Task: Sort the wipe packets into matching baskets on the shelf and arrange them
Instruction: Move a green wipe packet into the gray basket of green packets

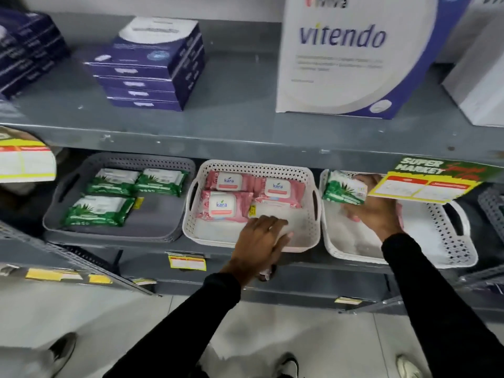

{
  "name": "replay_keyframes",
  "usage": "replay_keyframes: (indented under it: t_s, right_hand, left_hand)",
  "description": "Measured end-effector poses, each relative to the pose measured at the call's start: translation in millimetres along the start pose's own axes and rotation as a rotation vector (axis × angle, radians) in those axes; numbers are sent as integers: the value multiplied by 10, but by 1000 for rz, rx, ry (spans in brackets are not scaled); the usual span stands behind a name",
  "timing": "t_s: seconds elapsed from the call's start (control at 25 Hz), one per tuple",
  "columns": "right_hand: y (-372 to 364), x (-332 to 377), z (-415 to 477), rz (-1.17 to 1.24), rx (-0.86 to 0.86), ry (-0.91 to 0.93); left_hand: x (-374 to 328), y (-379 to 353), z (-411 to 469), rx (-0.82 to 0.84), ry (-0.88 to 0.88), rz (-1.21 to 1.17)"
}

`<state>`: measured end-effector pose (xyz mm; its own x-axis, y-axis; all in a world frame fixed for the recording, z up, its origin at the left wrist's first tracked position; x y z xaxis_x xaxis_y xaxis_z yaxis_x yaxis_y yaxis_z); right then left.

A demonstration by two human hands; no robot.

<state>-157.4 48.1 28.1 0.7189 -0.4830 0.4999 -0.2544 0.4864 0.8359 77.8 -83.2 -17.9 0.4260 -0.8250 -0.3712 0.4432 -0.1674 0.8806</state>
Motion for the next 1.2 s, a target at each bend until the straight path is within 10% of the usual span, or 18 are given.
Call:
replay_keyframes:
  t_s: [0.56,0.88,1.2]
  right_hand:
    - [-2682,3898,431,-37,289,596]
    - [-3404,3946,287,-203,391,492]
    - [-2381,3253,363,-28,161,465]
  left_hand:
    - [3106,1439,-823,-166,331,295]
    - [3249,1385,-975,-67,365,233]
    - [2322,1059,-566,-64,188,103]
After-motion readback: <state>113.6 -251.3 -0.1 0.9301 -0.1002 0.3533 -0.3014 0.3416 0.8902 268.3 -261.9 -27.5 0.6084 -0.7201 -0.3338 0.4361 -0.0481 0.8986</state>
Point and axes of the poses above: each hand's wrist, its own z-axis towards the middle knuckle, its own y-axis out of the back of the hand, x = y × z, the point moved 6 cm from there along z, towards the middle knuckle, and after that the axes turned 14 degrees about y, right-handed, at the moved point
